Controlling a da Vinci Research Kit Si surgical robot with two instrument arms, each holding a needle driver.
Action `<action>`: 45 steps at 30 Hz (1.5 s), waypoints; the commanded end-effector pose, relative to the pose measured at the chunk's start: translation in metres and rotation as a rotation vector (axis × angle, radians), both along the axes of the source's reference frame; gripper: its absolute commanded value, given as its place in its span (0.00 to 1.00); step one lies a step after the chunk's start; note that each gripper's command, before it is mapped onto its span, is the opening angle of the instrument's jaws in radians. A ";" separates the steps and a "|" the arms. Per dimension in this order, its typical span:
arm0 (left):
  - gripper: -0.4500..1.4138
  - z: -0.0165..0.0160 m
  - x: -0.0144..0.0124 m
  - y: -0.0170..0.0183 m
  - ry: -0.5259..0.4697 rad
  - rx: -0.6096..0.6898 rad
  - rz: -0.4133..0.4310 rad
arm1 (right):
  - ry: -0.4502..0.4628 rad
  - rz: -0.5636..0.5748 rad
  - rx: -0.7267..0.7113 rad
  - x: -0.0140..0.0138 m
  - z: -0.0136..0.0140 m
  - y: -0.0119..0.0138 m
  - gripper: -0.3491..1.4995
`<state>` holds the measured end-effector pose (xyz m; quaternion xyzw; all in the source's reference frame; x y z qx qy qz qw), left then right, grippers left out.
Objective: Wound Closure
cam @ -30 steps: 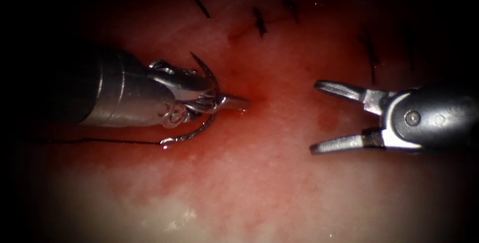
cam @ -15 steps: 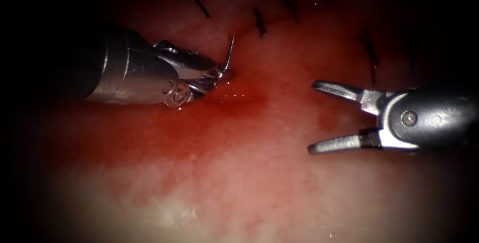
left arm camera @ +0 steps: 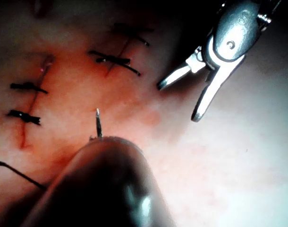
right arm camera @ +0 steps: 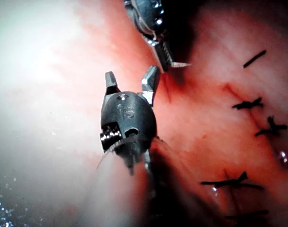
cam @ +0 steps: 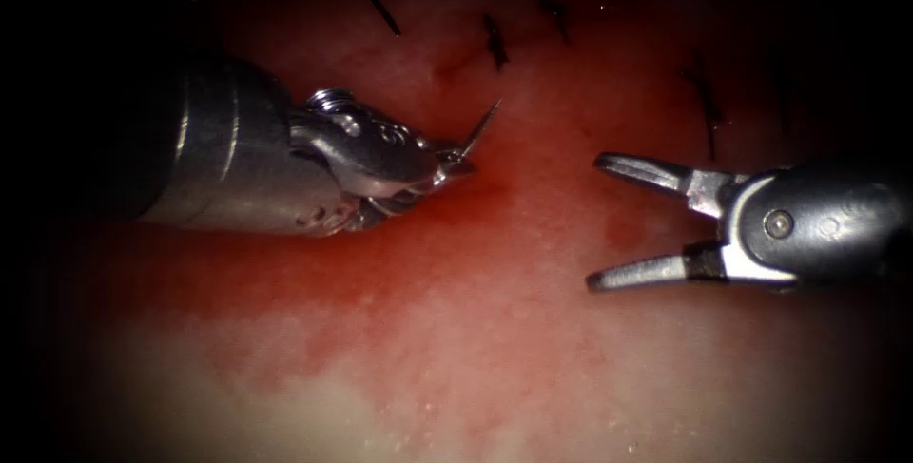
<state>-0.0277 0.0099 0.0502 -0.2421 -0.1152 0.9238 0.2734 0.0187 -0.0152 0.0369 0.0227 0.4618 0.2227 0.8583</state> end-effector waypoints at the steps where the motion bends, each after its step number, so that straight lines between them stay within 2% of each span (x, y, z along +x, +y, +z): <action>1: 0.00 -0.0005 -0.0008 -0.0008 -0.017 -0.014 0.056 | 0.002 -0.003 0.002 0.0005 0.0004 -0.0007 0.74; 6: 0.00 -0.0040 -0.0015 -0.0018 -0.112 -0.102 0.240 | 0.002 -0.007 0.004 0.0003 0.0003 -0.0007 0.72; 8: 0.00 -0.0056 -0.0013 -0.0029 -0.150 -0.154 0.348 | -0.002 -0.006 0.004 0.0000 0.0003 -0.0005 0.72; 9: 0.00 -0.0056 -0.0013 -0.0029 -0.150 -0.154 0.348 | -0.002 -0.006 0.004 0.0000 0.0003 -0.0005 0.72; 10: 0.00 -0.0060 -0.0012 -0.0033 -0.165 -0.176 0.391 | -0.005 -0.005 0.005 -0.0001 0.0003 -0.0005 0.72; 15: 0.00 -0.0067 -0.0004 -0.0046 -0.223 -0.243 0.499 | -0.045 -0.011 0.005 -0.0008 0.0000 0.0000 0.72; 20: 0.00 -0.0063 0.0013 -0.0049 -0.304 -0.315 0.574 | -0.100 0.000 -0.012 -0.0013 -0.0004 0.0011 0.79; 25: 0.00 -0.0059 0.0019 -0.0044 -0.363 -0.360 0.633 | -0.100 0.009 -0.013 -0.0009 -0.0005 0.0013 0.84; 28: 0.00 -0.0053 0.0021 -0.0040 -0.416 -0.436 0.701 | -0.092 0.041 0.004 -0.0006 -0.0004 0.0015 0.82; 29: 0.00 -0.0051 0.0022 -0.0039 -0.428 -0.457 0.724 | -0.067 0.053 0.029 -0.0004 -0.0003 0.0016 0.78; 33: 0.00 -0.0044 0.0021 -0.0040 -0.465 -0.537 0.816 | -0.012 0.095 0.123 0.0004 0.0000 0.0028 0.75; 40: 0.00 -0.0045 0.0019 -0.0042 -0.476 -0.668 0.931 | 0.042 0.217 0.307 0.0032 0.0006 0.0053 0.79; 44: 0.00 -0.0050 0.0018 -0.0043 -0.471 -0.751 0.988 | 0.086 0.249 0.390 0.0047 0.0007 0.0060 0.78; 45: 0.00 -0.0052 0.0018 -0.0043 -0.470 -0.771 0.991 | 0.107 0.258 0.430 0.0051 0.0008 0.0060 0.75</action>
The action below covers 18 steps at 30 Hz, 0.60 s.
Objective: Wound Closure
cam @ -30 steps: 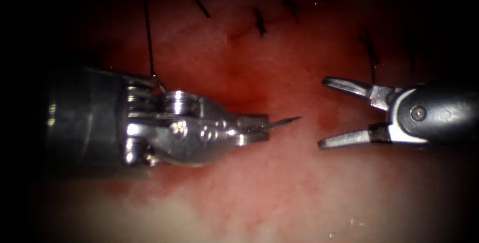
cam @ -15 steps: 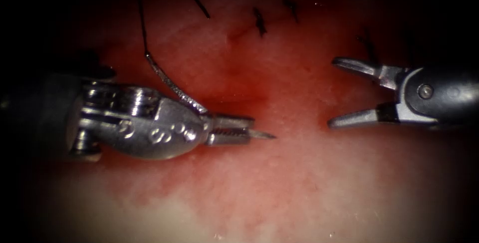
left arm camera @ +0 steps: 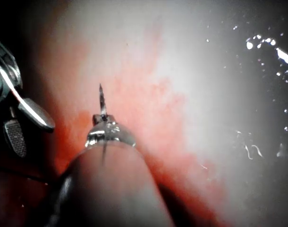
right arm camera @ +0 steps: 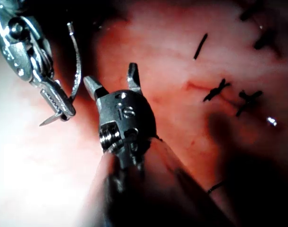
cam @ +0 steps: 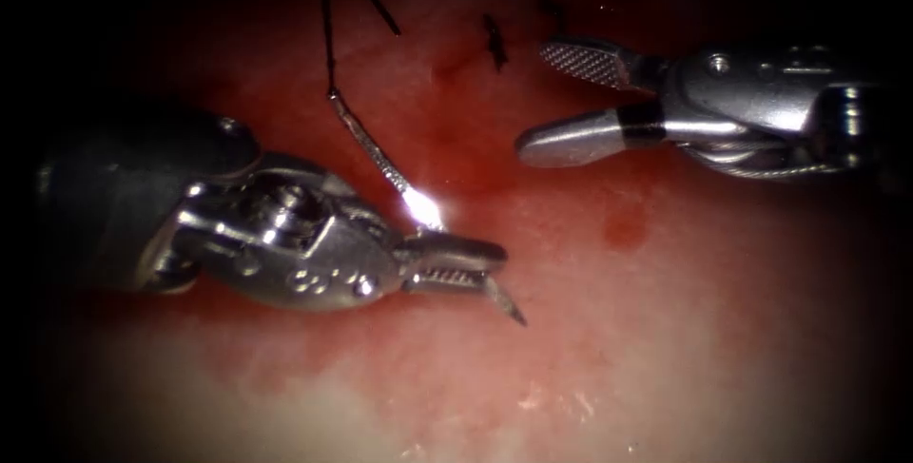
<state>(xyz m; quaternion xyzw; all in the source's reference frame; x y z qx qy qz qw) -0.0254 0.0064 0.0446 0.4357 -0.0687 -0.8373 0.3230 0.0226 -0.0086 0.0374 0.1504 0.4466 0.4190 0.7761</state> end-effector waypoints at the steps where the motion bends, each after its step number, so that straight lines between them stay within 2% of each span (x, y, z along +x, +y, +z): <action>1: 0.00 0.0002 -0.0005 -0.0008 -0.007 -0.018 0.007 | 0.025 0.004 0.036 0.0015 0.0004 -0.0006 0.71; 3: 0.00 -0.0001 -0.0006 -0.0008 -0.007 -0.040 0.012 | 0.053 0.015 0.096 0.0021 0.0005 -0.0006 0.68; 6: 0.00 -0.0005 -0.0007 -0.0008 -0.002 -0.090 0.030 | 0.081 -0.001 0.155 0.0029 0.0005 -0.0007 0.54; 13: 0.00 -0.0006 -0.0007 -0.0007 0.010 -0.169 0.049 | 0.145 -0.038 0.259 0.0046 0.0005 -0.0006 0.54; 18: 0.00 -0.0005 -0.0007 -0.0007 0.013 -0.191 0.048 | 0.158 -0.074 0.281 0.0057 0.0007 -0.0011 0.52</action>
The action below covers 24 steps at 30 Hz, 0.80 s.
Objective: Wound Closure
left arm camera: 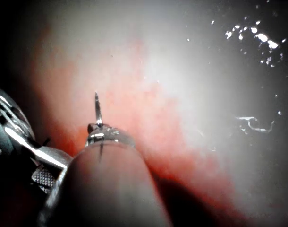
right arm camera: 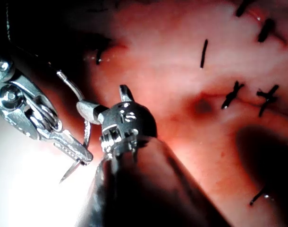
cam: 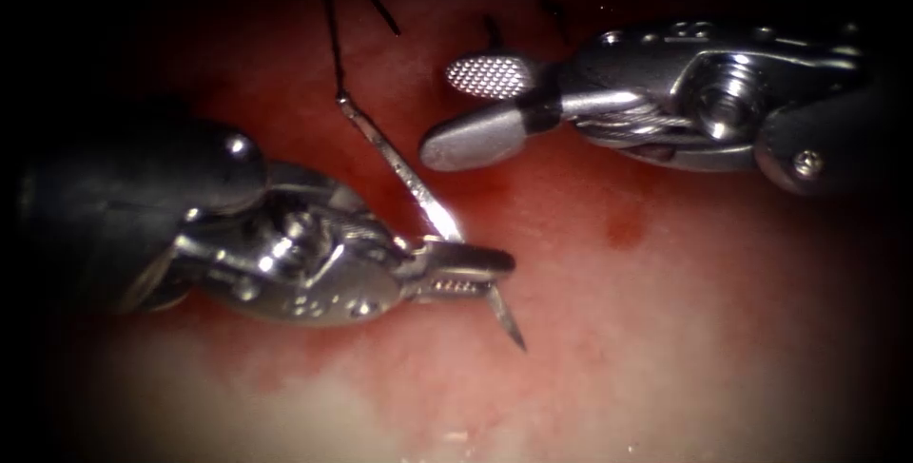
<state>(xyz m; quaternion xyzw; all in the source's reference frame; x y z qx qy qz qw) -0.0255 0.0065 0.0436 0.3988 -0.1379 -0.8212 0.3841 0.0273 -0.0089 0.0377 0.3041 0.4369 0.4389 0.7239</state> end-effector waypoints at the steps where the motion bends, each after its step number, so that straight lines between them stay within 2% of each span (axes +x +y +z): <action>1: 0.00 0.0005 -0.0006 -0.0008 0.002 0.005 0.000 | 0.007 -0.012 -0.002 0.0012 0.0004 -0.0008 0.50; 8: 0.00 0.0005 -0.0007 -0.0009 0.002 -0.004 0.006 | 0.003 -0.035 0.002 0.0023 0.0006 -0.0011 0.48; 11: 0.00 0.0004 -0.0007 -0.0009 0.002 -0.004 0.006 | 0.002 -0.037 0.000 0.0026 0.0008 -0.0013 0.43; 16: 0.00 0.0004 -0.0008 -0.0009 0.003 -0.004 0.005 | 0.016 -0.047 -0.010 0.0035 0.0011 -0.0019 0.28; 17: 0.00 0.0004 -0.0008 -0.0009 0.003 -0.008 0.009 | 0.021 -0.049 -0.014 0.0038 0.0013 -0.0020 0.19; 18: 0.00 0.0004 -0.0008 -0.0009 0.003 -0.008 0.009 | 0.021 -0.053 -0.015 0.0041 0.0014 -0.0021 0.00; 24: 0.00 0.0003 -0.0008 -0.0010 0.004 -0.008 0.008 | -0.013 -0.047 -0.065 0.0050 0.0019 -0.0020 0.00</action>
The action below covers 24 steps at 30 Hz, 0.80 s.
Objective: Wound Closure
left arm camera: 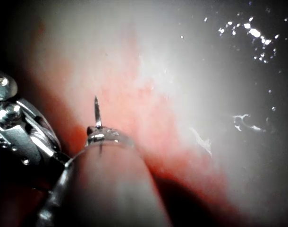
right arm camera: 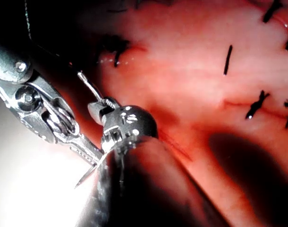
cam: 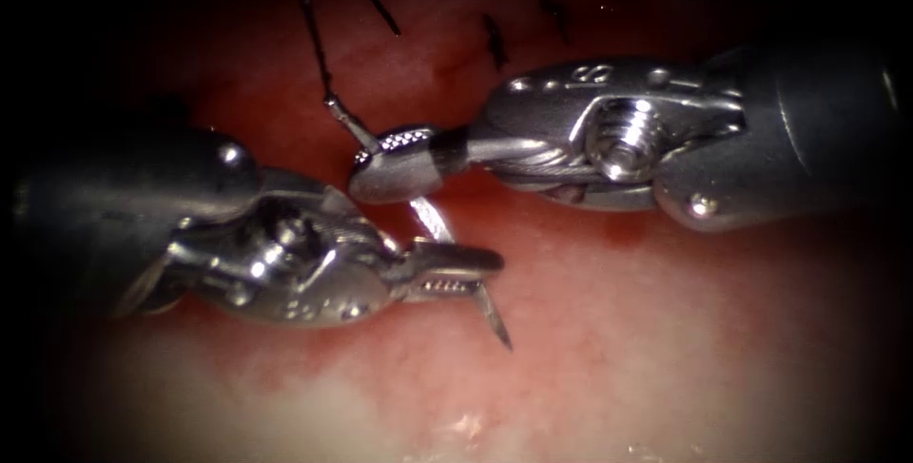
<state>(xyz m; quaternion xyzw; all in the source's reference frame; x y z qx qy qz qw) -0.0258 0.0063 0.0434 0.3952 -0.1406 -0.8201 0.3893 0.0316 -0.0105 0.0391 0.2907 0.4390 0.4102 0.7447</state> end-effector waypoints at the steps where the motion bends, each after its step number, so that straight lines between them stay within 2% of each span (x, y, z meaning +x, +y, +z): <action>1: 0.11 0.0004 -0.0005 -0.0008 0.000 0.004 0.001 | -0.003 0.000 -0.006 0.0006 0.0005 -0.0004 0.00; 3: 0.43 0.0004 -0.0005 -0.0009 -0.004 0.001 -0.003 | -0.001 0.002 -0.014 0.0005 0.0005 -0.0005 0.00; 5: 0.59 0.0005 -0.0005 -0.0008 -0.018 -0.008 -0.019 | 0.006 0.025 -0.027 0.0002 0.0005 -0.0005 0.00; 7: 0.66 0.0005 -0.0005 -0.0007 -0.045 -0.015 -0.057 | 0.013 0.067 -0.055 -0.0003 0.0004 -0.0005 0.00; 16: 0.73 0.0005 -0.0004 0.0004 -0.160 -0.016 -0.224 | 0.052 0.273 -0.141 -0.0044 -0.0002 -0.0002 0.00; 20: 0.72 0.0007 -0.0004 0.0003 -0.169 -0.007 -0.241 | 0.065 0.339 -0.122 -0.0061 -0.0007 0.0005 0.00; 24: 0.70 0.0008 -0.0007 0.0001 -0.255 0.003 -0.303 | 0.045 0.390 -0.105 -0.0072 -0.0010 0.0012 0.00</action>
